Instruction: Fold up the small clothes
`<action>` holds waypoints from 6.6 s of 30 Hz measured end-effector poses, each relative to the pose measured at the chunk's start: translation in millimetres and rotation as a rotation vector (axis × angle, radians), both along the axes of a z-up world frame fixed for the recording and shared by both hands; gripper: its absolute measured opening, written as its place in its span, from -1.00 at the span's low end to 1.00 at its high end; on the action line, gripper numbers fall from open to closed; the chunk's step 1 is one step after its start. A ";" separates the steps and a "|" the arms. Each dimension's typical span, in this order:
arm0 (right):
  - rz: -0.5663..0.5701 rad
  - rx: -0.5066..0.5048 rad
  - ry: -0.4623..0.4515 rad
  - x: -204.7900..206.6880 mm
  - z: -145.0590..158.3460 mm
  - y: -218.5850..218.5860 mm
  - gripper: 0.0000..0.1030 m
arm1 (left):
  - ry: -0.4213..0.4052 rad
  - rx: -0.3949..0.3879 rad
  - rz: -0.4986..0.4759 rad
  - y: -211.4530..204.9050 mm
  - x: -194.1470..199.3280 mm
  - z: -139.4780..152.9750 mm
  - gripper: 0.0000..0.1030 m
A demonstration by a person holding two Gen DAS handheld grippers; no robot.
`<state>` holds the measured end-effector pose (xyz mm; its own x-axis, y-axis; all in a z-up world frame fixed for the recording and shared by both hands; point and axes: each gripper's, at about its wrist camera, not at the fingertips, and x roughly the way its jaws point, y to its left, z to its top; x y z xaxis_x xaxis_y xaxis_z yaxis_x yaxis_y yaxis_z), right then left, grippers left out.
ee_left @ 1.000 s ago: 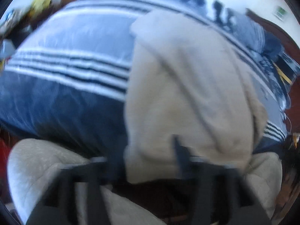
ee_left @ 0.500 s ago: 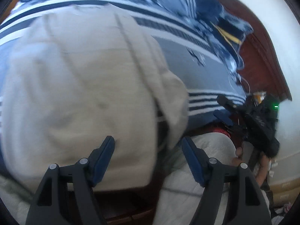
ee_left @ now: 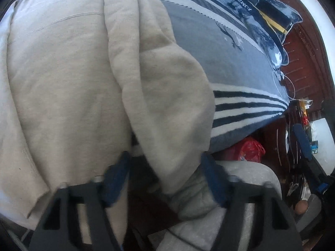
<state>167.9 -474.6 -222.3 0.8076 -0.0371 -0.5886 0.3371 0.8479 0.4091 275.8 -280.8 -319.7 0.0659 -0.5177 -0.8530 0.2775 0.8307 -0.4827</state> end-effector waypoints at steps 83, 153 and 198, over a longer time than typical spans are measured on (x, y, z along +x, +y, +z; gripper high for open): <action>0.239 0.675 0.261 278.8 -98.3 31.8 0.15 | -0.305 0.238 0.113 99.2 194.9 103.9 0.42; 0.051 0.626 0.306 298.1 -141.6 -21.7 -0.86 | -0.362 0.201 0.207 89.2 364.7 108.0 -0.13; 0.351 -0.035 0.308 18.2 -59.2 148.7 0.83 | -0.142 0.154 0.539 340.8 -63.4 -10.2 0.42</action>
